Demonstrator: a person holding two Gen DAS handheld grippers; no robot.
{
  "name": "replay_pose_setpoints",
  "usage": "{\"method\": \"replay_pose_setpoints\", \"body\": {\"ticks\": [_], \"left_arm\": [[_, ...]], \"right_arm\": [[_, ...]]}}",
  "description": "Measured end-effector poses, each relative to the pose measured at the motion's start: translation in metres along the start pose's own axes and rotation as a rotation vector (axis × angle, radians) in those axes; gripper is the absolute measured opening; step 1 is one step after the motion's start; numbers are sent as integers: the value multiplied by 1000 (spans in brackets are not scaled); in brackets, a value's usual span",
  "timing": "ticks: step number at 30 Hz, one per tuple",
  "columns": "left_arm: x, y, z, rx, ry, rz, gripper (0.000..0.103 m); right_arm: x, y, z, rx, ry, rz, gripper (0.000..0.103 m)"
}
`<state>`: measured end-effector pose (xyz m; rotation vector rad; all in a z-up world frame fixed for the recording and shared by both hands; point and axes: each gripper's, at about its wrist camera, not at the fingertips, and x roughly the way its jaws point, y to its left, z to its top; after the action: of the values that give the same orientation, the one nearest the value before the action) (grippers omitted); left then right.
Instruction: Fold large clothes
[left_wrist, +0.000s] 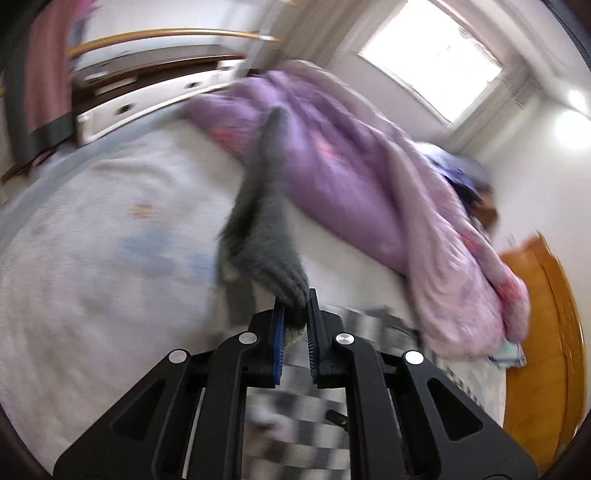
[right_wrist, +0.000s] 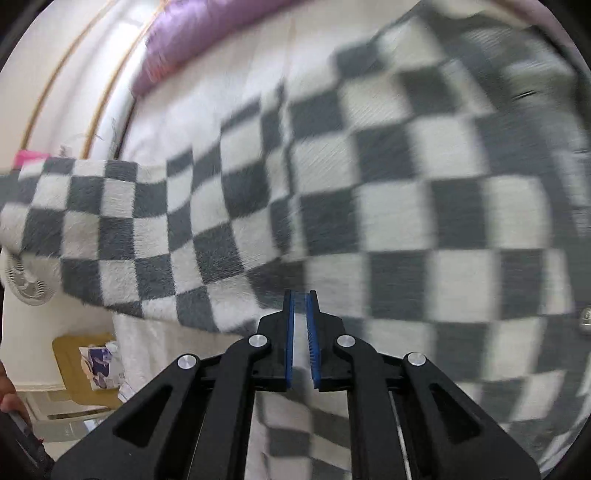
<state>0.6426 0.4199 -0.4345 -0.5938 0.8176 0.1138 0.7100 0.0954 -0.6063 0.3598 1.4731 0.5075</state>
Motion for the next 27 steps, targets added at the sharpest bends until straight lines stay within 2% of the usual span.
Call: {"method": "replay_pose_setpoints", "body": {"ticks": [3, 7, 11, 14, 19, 21, 23, 25, 27], "left_arm": [[35, -77, -23, 57, 44, -68, 10], [94, -155, -68, 30, 150, -182, 10], [156, -221, -122, 57, 248, -192, 10], [196, -256, -156, 65, 300, -190, 10], [252, -286, -218, 68, 412, -161, 11], [272, -289, -238, 47, 452, -124, 11], [288, -291, -254, 72, 482, -78, 13], [299, -293, -267, 81, 527, -68, 20], [309, -290, -281, 82, 598, -42, 43]], "right_arm": [[-61, -54, -14, -12, -90, -61, 8], [-135, -143, -36, 73, -163, -152, 8], [-200, -227, -63, 133, -216, -240, 8], [-240, -284, -79, 189, -256, -289, 8], [-284, -370, -100, 352, -305, -332, 11], [-299, -403, -107, 436, -346, -327, 18], [-314, -442, -112, 544, -392, -295, 23], [-327, -475, -118, 644, -436, -248, 28], [-336, -498, -120, 702, -453, -244, 38]]}}
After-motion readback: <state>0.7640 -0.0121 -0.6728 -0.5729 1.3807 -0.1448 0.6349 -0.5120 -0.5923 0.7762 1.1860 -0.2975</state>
